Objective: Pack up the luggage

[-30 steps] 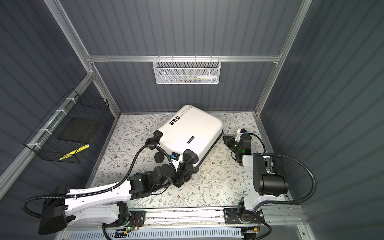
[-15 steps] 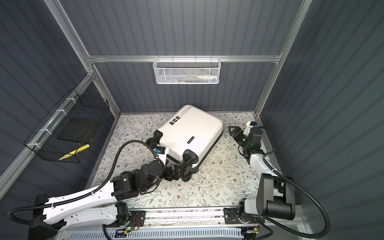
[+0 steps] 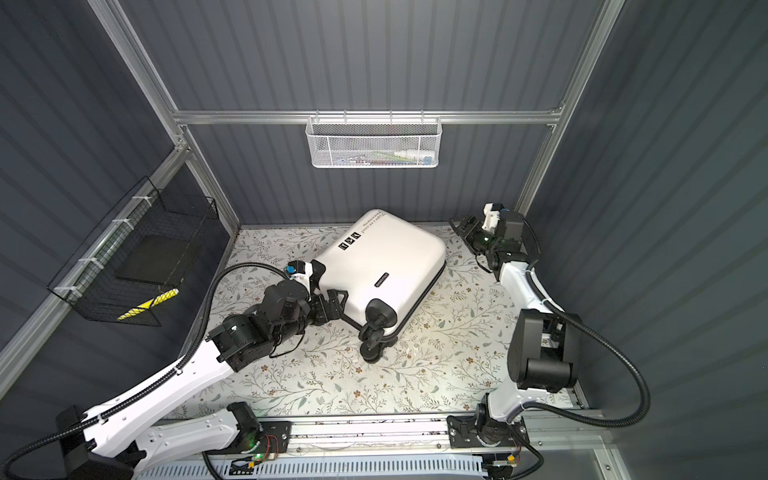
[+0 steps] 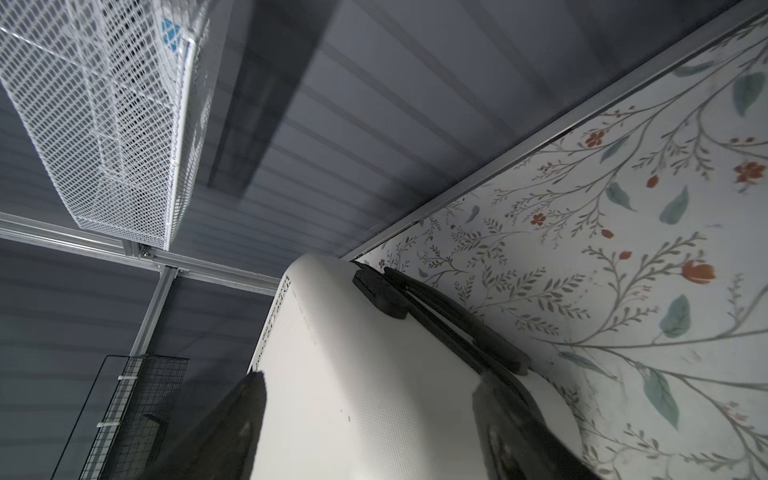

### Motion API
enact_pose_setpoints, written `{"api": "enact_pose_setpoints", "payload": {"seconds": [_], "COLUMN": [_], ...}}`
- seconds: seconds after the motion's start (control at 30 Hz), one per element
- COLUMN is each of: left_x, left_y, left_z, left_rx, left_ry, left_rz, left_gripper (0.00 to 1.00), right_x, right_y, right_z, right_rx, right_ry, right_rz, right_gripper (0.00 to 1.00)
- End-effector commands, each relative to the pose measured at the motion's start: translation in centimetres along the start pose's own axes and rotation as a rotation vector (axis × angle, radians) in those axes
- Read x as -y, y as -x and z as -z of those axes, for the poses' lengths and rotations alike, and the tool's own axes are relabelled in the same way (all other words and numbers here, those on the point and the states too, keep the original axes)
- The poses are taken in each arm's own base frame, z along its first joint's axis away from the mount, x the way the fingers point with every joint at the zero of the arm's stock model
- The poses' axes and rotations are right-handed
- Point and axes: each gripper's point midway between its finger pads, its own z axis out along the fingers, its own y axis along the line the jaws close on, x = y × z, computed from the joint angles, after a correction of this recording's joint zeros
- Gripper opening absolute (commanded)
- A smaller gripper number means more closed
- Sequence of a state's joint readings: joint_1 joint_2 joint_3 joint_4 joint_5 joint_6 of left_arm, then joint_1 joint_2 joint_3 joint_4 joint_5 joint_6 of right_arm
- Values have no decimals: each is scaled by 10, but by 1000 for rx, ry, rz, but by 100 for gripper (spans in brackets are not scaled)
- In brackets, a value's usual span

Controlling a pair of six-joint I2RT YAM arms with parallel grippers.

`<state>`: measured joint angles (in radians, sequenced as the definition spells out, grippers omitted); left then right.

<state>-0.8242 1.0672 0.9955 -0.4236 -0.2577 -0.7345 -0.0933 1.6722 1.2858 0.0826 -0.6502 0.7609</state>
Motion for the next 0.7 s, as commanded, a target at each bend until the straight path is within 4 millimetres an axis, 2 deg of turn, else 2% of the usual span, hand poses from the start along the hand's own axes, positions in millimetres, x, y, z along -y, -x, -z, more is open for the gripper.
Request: {"api": "enact_pose_setpoints", "payload": {"seconds": [0.0, 0.2, 0.33, 0.67], "left_x": [8, 4, 5, 5], "left_y": [3, 13, 16, 25], "left_z": [-6, -20, -26, -44], "left_rx": [-59, -77, -83, -95], "left_ry": [-59, -64, -71, -80], "left_rz": [-3, 29, 27, 1], "left_gripper": [100, 100, 100, 100], "right_x": [-11, -7, -6, -15], "right_y": [-12, -24, -37, -66], "right_z": [-11, -36, -44, -36], "right_rx": [-81, -156, -195, -244], "right_ry": [15, 30, 45, 114], "right_rz": [11, -8, -10, -1], "right_gripper": [81, 81, 81, 71]}}
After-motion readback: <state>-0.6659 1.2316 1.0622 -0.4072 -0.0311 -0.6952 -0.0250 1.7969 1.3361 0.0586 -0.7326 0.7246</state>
